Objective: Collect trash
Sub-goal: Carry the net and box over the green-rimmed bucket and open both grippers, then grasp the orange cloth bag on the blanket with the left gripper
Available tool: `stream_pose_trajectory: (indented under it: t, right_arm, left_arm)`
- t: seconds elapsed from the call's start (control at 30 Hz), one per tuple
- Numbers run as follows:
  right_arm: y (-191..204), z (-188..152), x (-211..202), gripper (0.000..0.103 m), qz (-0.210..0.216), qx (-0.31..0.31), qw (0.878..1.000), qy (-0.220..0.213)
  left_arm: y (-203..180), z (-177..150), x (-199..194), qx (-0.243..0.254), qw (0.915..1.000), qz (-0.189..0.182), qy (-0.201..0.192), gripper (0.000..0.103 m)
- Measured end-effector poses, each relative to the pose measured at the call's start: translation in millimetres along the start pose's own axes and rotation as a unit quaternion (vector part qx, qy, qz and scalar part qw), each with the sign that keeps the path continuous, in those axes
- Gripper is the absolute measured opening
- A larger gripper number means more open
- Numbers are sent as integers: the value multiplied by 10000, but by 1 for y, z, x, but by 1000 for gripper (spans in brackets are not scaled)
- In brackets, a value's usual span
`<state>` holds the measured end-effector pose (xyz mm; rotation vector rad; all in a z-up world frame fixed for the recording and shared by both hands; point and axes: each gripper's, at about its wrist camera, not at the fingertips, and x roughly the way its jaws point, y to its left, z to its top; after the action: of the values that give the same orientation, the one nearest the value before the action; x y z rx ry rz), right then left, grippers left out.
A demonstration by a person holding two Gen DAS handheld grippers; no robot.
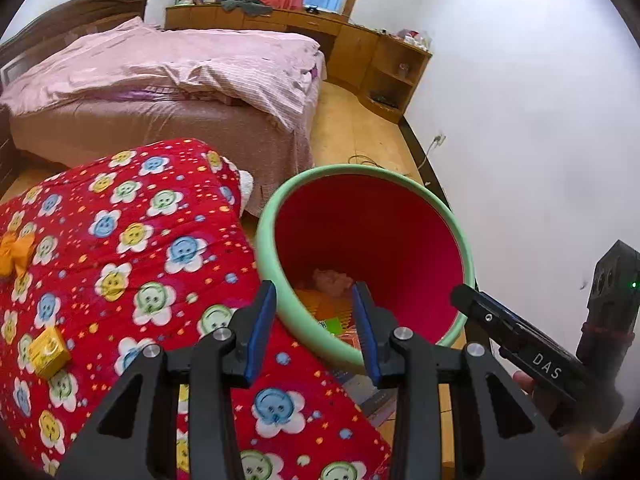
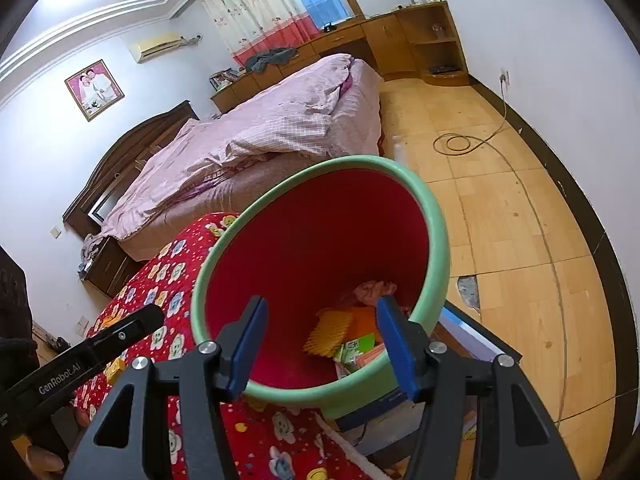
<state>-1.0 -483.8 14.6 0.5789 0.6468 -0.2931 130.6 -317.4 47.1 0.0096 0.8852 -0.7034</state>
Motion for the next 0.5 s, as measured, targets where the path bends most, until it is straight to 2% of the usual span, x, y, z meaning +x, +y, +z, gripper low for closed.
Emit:
stream_pose_trajectory:
  t: [0.2, 0.3, 0.5]
  right_arm:
    - [17, -5, -8, 63, 86, -103, 9999, -57]
    - [25, -7, -11, 69, 130, -135, 9998, -85]
    - [45, -11, -11, 74, 236, -209, 9995, -56]
  left_arm:
    - [17, -5, -19, -158, 9997, 172, -93, 39]
    - [29, -7, -30, -243, 9992, 275, -137, 39]
    - [61, -8, -52, -417, 9974, 536, -257, 39]
